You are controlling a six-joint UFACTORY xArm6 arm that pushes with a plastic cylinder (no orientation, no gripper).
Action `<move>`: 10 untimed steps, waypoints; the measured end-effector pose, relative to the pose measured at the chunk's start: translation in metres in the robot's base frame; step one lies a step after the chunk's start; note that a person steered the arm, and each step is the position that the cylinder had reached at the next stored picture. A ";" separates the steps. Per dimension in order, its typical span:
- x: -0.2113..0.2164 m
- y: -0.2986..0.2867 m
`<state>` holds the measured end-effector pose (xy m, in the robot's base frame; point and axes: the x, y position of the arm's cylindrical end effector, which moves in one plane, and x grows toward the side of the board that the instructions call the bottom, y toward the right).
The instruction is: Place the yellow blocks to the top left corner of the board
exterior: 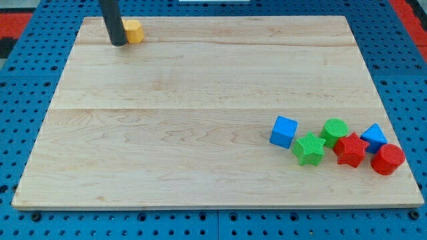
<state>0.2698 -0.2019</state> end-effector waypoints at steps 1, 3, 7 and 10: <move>-0.001 -0.004; 0.036 0.079; -0.036 0.047; 0.031 0.009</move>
